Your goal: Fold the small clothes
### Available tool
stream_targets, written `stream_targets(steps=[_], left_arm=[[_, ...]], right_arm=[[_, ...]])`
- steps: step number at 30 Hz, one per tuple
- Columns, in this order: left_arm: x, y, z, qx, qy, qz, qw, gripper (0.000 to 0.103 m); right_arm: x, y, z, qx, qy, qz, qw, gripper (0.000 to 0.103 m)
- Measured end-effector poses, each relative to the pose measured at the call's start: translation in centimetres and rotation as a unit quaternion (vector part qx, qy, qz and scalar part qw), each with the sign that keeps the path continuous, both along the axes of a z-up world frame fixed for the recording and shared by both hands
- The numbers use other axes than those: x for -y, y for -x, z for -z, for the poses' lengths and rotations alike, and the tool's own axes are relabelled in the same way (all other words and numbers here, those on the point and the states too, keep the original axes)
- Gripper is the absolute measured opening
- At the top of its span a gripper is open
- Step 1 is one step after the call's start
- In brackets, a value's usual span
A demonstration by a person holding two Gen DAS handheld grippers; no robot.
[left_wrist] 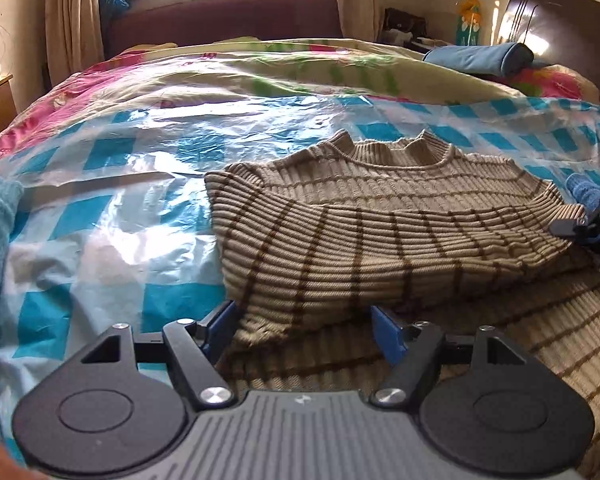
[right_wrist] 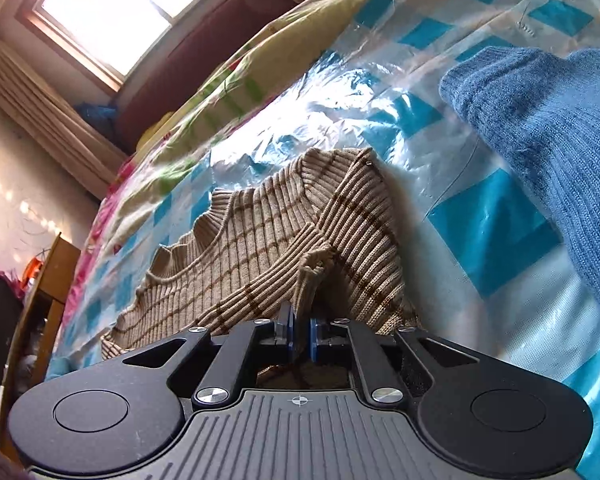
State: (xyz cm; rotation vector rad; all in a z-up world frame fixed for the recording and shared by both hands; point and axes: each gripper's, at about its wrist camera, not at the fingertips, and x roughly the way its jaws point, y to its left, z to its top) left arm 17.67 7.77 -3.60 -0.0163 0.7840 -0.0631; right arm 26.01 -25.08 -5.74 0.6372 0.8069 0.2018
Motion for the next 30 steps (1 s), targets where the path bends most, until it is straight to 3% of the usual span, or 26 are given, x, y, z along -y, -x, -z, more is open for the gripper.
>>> stream_targets(steps=[9, 13, 15, 21, 26, 30], left_arm=[[-0.5, 0.2, -1.8, 0.031, 0.029, -0.009, 0.9991, 0.076], [0.5, -1.0, -0.1, -0.005, -0.013, -0.007, 0.9999, 0.077], [0.4, -1.0, 0.5, -0.023, -0.012, -0.010, 0.9996, 0.076], [-0.4, 0.5, -1.5, 0.012, 0.010, -0.015, 0.9998, 0.076], [0.2, -0.3, -2.7, 0.039, 0.030, -0.007, 0.9988, 0.076], [0.8, -1.7, -1.1, 0.015, 0.019, -0.005, 0.9997, 0.076]], right_arm=[[0.7, 0.9, -1.7, 0.026, 0.019, 0.004, 0.999, 0.012], [0.1, 0.5, -1.2, 0.009, 0.069, 0.003, 0.998, 0.013], [0.3, 0.6, -1.1, 0.005, 0.066, 0.005, 0.998, 0.013], [0.0, 2.6, -3.3, 0.039, 0.123, 0.013, 0.992, 0.013], [-2.9, 3.2, -4.8, 0.074, 0.125, -0.054, 0.988, 0.014], [-5.8, 2.5, -3.7, 0.068, 0.124, -0.119, 0.983, 0.016]])
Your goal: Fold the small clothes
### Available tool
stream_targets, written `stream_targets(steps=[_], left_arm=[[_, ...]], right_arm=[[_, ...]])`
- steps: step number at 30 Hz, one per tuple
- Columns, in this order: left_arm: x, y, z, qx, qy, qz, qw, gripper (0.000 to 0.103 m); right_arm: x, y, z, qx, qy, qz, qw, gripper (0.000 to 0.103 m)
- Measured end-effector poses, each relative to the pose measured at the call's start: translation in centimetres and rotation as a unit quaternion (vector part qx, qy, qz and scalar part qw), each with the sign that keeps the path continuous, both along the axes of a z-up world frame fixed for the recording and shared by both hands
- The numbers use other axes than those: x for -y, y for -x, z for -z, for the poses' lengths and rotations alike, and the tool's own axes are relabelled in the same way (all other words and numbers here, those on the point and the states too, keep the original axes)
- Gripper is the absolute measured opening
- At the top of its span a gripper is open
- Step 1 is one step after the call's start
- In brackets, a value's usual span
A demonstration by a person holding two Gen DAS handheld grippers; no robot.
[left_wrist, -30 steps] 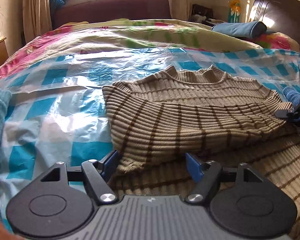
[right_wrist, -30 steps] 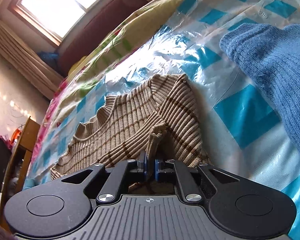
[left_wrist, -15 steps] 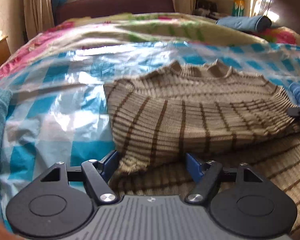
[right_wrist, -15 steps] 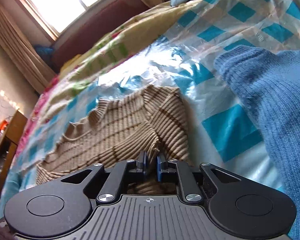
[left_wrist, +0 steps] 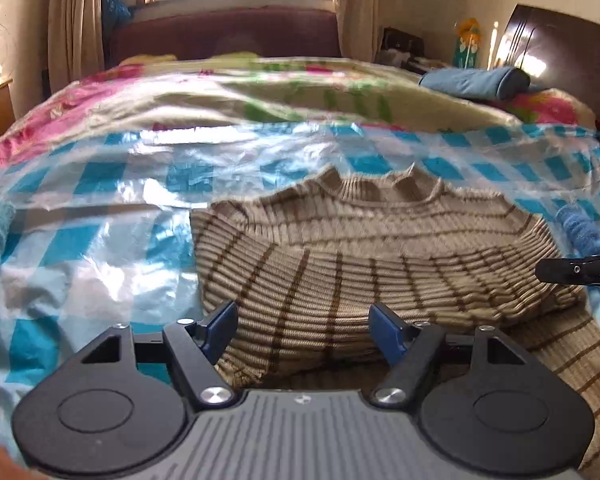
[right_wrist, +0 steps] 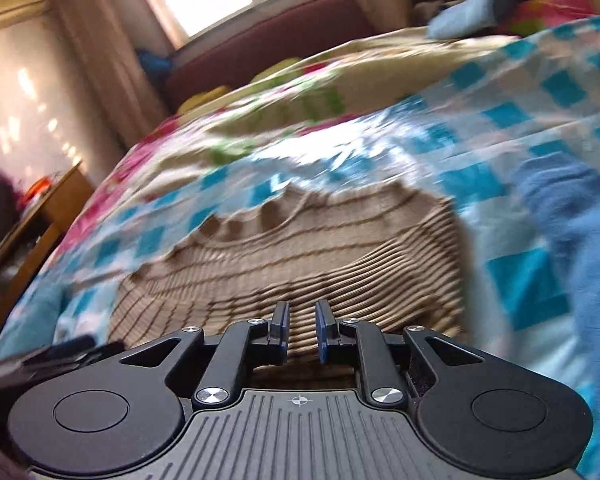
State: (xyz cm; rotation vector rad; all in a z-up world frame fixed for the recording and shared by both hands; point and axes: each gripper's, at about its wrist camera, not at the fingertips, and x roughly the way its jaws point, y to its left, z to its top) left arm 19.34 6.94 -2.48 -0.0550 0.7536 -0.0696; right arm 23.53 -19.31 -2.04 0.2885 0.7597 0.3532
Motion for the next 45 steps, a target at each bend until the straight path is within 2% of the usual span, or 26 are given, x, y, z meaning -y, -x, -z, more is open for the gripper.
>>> stream_targets(steps=[2, 4, 11, 14, 16, 19, 22, 26, 32, 38, 45], left_arm=[[-0.2, -0.4, 1.0, -0.019, -0.006, 0.003, 0.9998, 0.077], [-0.4, -0.3, 1.2, -0.019, -0.011, 0.005, 0.9997, 0.077], [-1.0, 1.1, 0.3, -0.015, -0.008, 0.004, 0.9998, 0.077], [-1.3, 1.2, 1.7, -0.057, -0.021, -0.003, 0.9982, 0.077], [-1.4, 1.7, 1.7, -0.056, -0.020, -0.006, 0.9982, 0.077], [-1.8, 3.0, 0.3, -0.041, -0.005, -0.008, 0.9991, 0.076], [-2.1, 5.2, -1.1, -0.032, -0.007, 0.000, 0.9995, 0.076], [-2.9, 9.1, -2.3, -0.041, 0.006, 0.004, 0.9991, 0.076], [-3.6, 14.8, -3.0, -0.074, 0.041, 0.005, 0.9964, 0.076], [-3.9, 19.0, -2.4, -0.114, 0.082, -0.005, 0.9901, 0.076], [-3.0, 21.1, -3.0, -0.120, 0.067, 0.016, 0.9903, 0.076]], right_arm=[[-0.4, -0.9, 1.2, -0.024, 0.011, -0.002, 1.000, 0.016], [0.0, -1.7, 2.2, -0.052, 0.005, 0.007, 0.999, 0.014], [0.2, -0.3, 0.8, -0.031, 0.021, -0.009, 0.999, 0.018], [0.1, -0.3, 1.7, -0.057, 0.038, -0.015, 0.998, 0.019], [0.4, -0.2, 2.1, -0.072, 0.031, -0.008, 0.997, 0.019], [0.6, 0.7, 1.0, -0.063, 0.028, -0.007, 0.998, 0.021], [1.1, 2.6, -0.2, -0.056, 0.031, -0.018, 0.998, 0.021], [2.9, 6.0, -1.1, -0.066, 0.028, -0.016, 0.997, 0.021], [5.9, 11.8, -1.4, -0.116, -0.001, -0.010, 0.993, 0.026], [7.2, 16.4, -1.4, -0.156, 0.019, -0.016, 0.987, 0.027], [7.5, 19.2, -0.8, -0.205, 0.015, -0.032, 0.978, 0.027]])
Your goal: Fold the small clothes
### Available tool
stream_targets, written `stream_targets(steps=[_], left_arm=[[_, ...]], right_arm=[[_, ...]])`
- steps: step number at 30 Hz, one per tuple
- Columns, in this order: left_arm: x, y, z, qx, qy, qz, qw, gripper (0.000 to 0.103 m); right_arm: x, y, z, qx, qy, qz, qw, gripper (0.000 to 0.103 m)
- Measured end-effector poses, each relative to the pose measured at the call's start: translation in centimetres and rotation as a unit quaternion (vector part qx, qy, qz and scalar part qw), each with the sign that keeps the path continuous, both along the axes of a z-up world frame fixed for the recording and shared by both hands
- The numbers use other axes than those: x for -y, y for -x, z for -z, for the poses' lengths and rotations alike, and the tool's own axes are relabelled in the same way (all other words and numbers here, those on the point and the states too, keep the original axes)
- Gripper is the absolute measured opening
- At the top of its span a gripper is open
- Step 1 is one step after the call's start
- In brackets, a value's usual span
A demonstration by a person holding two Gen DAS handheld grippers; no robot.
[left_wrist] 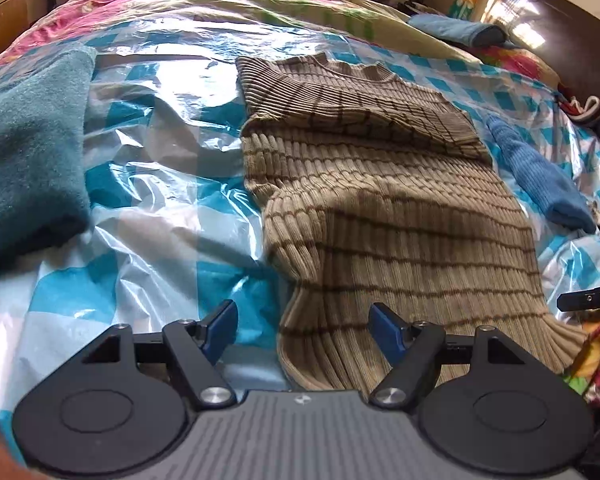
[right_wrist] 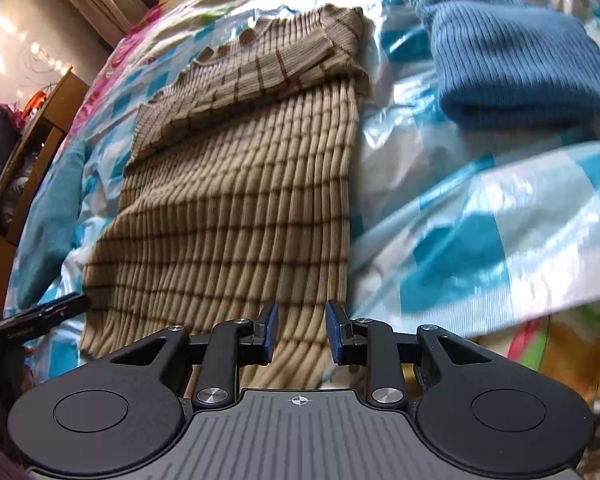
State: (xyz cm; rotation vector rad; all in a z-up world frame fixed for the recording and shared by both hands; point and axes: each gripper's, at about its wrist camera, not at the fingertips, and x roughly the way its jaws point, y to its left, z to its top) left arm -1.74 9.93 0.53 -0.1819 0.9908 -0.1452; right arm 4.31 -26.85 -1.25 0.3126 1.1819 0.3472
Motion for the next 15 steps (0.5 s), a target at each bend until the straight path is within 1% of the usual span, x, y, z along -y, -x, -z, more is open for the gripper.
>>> stream_targets(steps=[2, 4, 6, 10, 12, 15], left_arm=[[0.1, 0.2, -0.3, -0.003, 0.002, 0.008, 1.0000, 0.076], [0.1, 0.3, -0.3, -0.007, 0.004, 0.011, 0.9999, 0.076], [0.1, 0.4, -0.2, -0.008, 0.005, 0.011, 0.9999, 0.076], [0.3, 0.1, 0.1, -0.010, 0.029, 0.012, 0.9995, 0.074], [0.8, -0.1, 0.6, -0.021, 0.033, 0.020, 0.9990, 0.063], [1.5, -0.1, 1.3, -0.038, 0.017, 0.031, 0.9987, 0.061]], right_arm=[[-0.2, 0.5, 0.2, -0.010, 0.002, -0.011, 1.000, 0.027], [-0.6, 0.8, 0.4, -0.017, 0.005, -0.020, 1.000, 0.032], [-0.9, 0.8, 0.6, -0.019, 0.009, -0.028, 0.999, 0.032], [-1.0, 0.3, 1.2, -0.039, -0.014, -0.028, 0.999, 0.038], [-1.1, 0.1, 1.6, -0.048, -0.016, -0.026, 0.998, 0.038], [-1.4, 0.2, 1.5, -0.052, -0.008, -0.037, 0.998, 0.038]])
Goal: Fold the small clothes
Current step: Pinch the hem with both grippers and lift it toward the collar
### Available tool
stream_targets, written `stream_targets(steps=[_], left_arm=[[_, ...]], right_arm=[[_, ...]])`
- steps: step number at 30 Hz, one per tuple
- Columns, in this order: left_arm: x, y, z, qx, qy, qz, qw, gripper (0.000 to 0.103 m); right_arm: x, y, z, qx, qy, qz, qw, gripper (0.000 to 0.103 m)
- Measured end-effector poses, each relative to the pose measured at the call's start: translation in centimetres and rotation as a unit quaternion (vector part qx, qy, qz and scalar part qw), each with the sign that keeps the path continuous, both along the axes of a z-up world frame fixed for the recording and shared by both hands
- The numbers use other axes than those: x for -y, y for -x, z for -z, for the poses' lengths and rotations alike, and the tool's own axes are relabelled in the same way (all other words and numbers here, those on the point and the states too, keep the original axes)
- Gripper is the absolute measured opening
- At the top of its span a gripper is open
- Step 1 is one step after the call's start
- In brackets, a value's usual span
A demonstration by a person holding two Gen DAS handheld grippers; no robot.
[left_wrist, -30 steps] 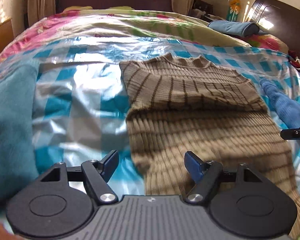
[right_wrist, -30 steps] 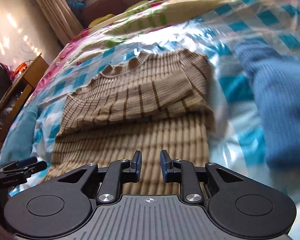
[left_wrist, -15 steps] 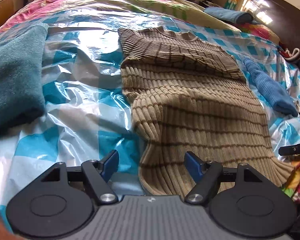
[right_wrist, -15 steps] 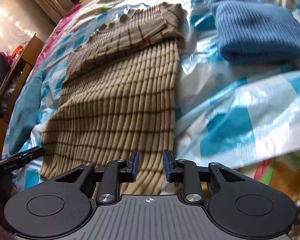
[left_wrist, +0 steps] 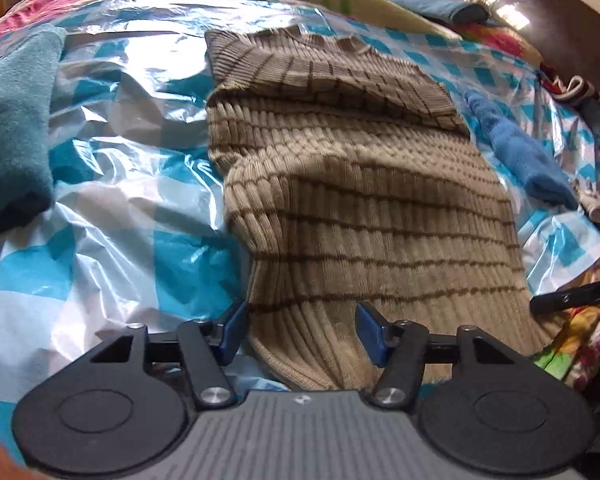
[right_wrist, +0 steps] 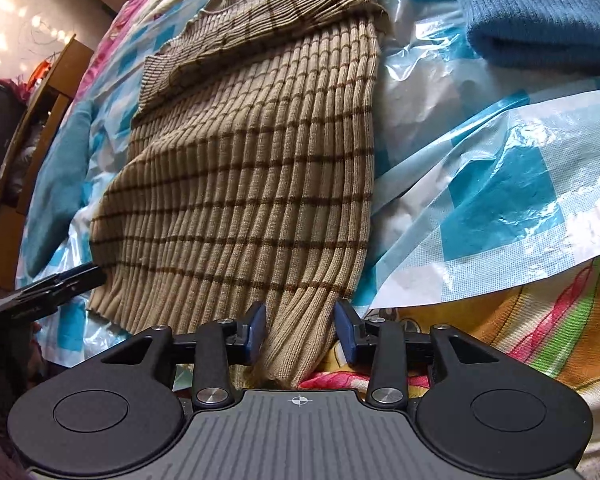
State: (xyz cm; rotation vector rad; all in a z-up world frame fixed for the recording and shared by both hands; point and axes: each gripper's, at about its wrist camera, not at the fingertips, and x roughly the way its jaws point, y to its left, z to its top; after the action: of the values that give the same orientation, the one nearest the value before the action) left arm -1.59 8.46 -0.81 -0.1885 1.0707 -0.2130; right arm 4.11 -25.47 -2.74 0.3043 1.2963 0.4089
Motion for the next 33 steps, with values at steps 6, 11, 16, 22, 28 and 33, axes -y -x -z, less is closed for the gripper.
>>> stream_targets(steps=[6, 11, 16, 22, 28, 33], left_arm=[[0.2, -0.7, 0.5, -0.037, -0.008, -0.001, 0.9993, 0.058], [0.3, -0.6, 0.6, -0.058, -0.008, 0.009, 0.9983, 0.037], [-1.2, -0.3, 0.9, -0.072, 0.052, -0.016, 0.9960, 0.017], [-1.3, 0.3, 0.2, -0.063, 0.097, -0.018, 0.9931, 0.014], [-2.1, 0.5, 0.7, -0.072, 0.120, -0.035, 0.9896, 0.014], [-2.3, 0.5, 1.2, -0.074, 0.122, -0.041, 0.9889, 0.014]], right_arm=[[-0.3, -0.3, 0.4, -0.023, -0.005, -0.013, 1.000, 0.038], [-0.2, -0.4, 0.5, -0.033, -0.029, -0.017, 0.999, 0.030], [1.4, 0.2, 0.6, -0.035, -0.081, 0.027, 0.996, 0.012], [2.9, 1.3, -1.0, -0.015, -0.129, 0.070, 0.989, 0.011], [1.8, 0.9, -1.4, -0.010, -0.125, 0.054, 0.991, 0.016], [2.2, 0.2, -0.8, -0.028, -0.107, 0.070, 0.991, 0.022]])
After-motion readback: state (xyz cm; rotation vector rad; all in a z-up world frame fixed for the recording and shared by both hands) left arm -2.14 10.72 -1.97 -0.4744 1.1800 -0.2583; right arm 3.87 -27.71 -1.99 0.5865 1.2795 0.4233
